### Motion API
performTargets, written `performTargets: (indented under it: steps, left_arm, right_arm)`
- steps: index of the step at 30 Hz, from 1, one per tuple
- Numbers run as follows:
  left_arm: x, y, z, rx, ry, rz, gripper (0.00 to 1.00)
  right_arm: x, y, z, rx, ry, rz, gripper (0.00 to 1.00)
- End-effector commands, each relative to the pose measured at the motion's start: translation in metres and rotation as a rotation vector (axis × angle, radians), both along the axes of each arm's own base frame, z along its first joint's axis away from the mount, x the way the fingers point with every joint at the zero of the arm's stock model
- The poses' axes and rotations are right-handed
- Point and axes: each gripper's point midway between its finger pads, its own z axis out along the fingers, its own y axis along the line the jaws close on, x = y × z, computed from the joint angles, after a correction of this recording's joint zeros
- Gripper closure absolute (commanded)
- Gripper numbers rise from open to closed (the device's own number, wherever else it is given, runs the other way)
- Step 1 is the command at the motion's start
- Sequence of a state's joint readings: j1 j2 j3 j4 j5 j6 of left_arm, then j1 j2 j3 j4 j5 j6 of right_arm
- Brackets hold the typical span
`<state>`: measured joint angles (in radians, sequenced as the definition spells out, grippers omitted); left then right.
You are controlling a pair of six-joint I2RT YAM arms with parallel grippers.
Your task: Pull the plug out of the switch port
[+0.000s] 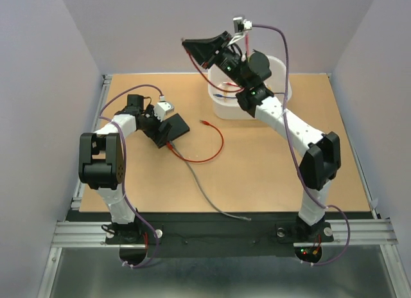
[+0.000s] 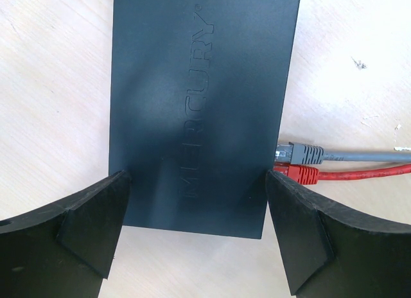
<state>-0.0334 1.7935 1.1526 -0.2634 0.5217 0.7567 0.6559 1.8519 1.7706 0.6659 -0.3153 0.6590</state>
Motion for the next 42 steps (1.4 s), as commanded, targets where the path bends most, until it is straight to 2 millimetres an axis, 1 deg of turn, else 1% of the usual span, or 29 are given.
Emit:
performTargets:
  steps: [1, 3, 4, 6, 7, 8, 10, 11, 14, 15, 16, 17, 19, 20, 21, 24, 26, 28, 29, 30, 31, 32, 33, 34, 35, 36, 37, 40, 42]
  left_arm:
    - [-0.017, 0.004, -0.014, 0.022, 0.094, 0.022, 0.03]
    - [-0.018, 0.004, -0.015, 0.022, 0.094, 0.019, 0.03]
    - [-0.018, 0.004, -0.016, 0.022, 0.093, 0.018, 0.03]
    - [-0.019, 0.004, -0.018, 0.021, 0.093, 0.016, 0.03]
    - [-0.02, 0.004, -0.019, 0.024, 0.095, 0.019, 0.03]
    - [-0.02, 0.005, -0.02, 0.025, 0.096, 0.02, 0.03]
    - [-0.02, 0.005, -0.02, 0.025, 0.095, 0.02, 0.03]
    - [-0.02, 0.004, -0.02, 0.024, 0.093, 0.019, 0.03]
    - [-0.02, 0.005, -0.016, 0.026, 0.083, 0.017, 0.03]
    - [-0.02, 0.005, -0.015, 0.026, 0.078, 0.017, 0.03]
    - [-0.02, 0.005, -0.013, 0.026, 0.076, 0.016, 0.03]
    - [-0.02, 0.004, -0.01, 0.021, 0.069, 0.012, 0.03]
    - [-0.02, 0.002, -0.006, 0.012, 0.066, 0.006, 0.03]
    - [-0.02, 0.001, -0.003, 0.005, 0.061, 0.002, 0.03]
    - [-0.02, 0.0, -0.001, 0.002, 0.061, 0.002, 0.03]
    - [-0.02, -0.002, 0.004, -0.009, 0.056, -0.003, 0.03]
    - [-0.021, -0.004, 0.008, -0.021, 0.055, -0.008, 0.03]
    - [-0.02, -0.005, 0.013, -0.026, 0.049, -0.01, 0.03]
    - [-0.019, -0.006, 0.017, -0.035, 0.042, -0.014, 0.03]
    - [-0.019, -0.006, 0.02, -0.036, 0.042, -0.015, 0.03]
    - [-0.018, -0.006, 0.024, -0.043, 0.036, -0.015, 0.03]
    - [-0.018, -0.006, 0.025, -0.048, 0.036, -0.015, 0.03]
    - [-0.018, -0.004, 0.029, -0.05, 0.031, -0.014, 0.03]
    - [-0.016, 0.0, 0.034, -0.056, 0.022, -0.004, 0.03]
    - [-0.017, 0.0, 0.035, -0.057, 0.023, -0.006, 0.03]
    - [-0.016, 0.0, 0.038, -0.056, 0.018, -0.006, 0.03]
    - [-0.013, 0.015, 0.04, -0.052, 0.012, 0.032, 0.03]
    - [-0.01, 0.027, 0.038, -0.043, 0.013, 0.065, 0.03]
    - [-0.006, 0.037, 0.03, -0.025, 0.024, 0.106, 0.03]
  right_arm:
    - [0.083, -0.031, -0.019, -0.108, -0.166, -0.219, 0.99]
    - [0.115, -0.045, -0.033, -0.154, -0.199, -0.303, 1.0]
    - [0.138, -0.047, -0.057, -0.174, -0.162, -0.339, 1.0]
    - [0.171, -0.07, -0.074, -0.186, -0.131, -0.41, 1.0]
    - [0.189, -0.071, -0.104, -0.215, -0.084, -0.415, 1.0]
    - [0.204, -0.085, -0.116, -0.228, -0.061, -0.446, 1.0]
    - [0.223, -0.096, -0.152, -0.269, 0.007, -0.48, 1.0]
    - [0.233, -0.102, -0.18, -0.316, 0.035, -0.51, 1.0]
    - [0.251, -0.12, -0.226, -0.42, 0.12, -0.631, 1.0]
    - [0.255, -0.126, -0.244, -0.456, 0.162, -0.655, 0.96]
    - [0.257, -0.128, -0.251, -0.477, 0.178, -0.661, 0.87]
    - [0.259, -0.131, -0.256, -0.489, 0.197, -0.669, 0.75]
    - [0.259, -0.133, -0.255, -0.507, 0.225, -0.667, 0.44]
    - [0.258, -0.134, -0.252, -0.502, 0.239, -0.669, 0.35]
    - [0.254, -0.135, -0.237, -0.483, 0.238, -0.672, 0.26]
    - [0.243, -0.142, -0.22, -0.444, 0.279, -0.686, 0.2]
    - [0.228, -0.148, -0.196, -0.397, 0.29, -0.684, 0.17]
    - [0.214, -0.15, -0.187, -0.378, 0.325, -0.693, 0.13]
    - [0.197, -0.148, -0.177, -0.369, 0.336, -0.678, 0.13]
    - [0.179, -0.126, -0.178, -0.385, 0.332, -0.624, 0.13]
    - [0.158, -0.118, -0.166, -0.387, 0.32, -0.593, 0.13]
    - [0.144, -0.104, -0.172, -0.405, 0.328, -0.563, 0.13]
    - [0.119, -0.079, -0.202, -0.457, 0.365, -0.501, 0.13]
    - [0.094, -0.055, -0.205, -0.46, 0.371, -0.442, 0.13]
    - [0.082, -0.045, -0.216, -0.469, 0.396, -0.412, 0.13]
    - [0.064, -0.033, -0.246, -0.505, 0.445, -0.34, 0.14]
    - [0.052, -0.022, -0.256, -0.483, 0.506, -0.288, 0.15]
    - [0.016, 0.017, -0.305, -0.491, 0.643, -0.103, 0.19]
    - [-0.001, 0.037, -0.321, -0.498, 0.687, -0.009, 0.2]
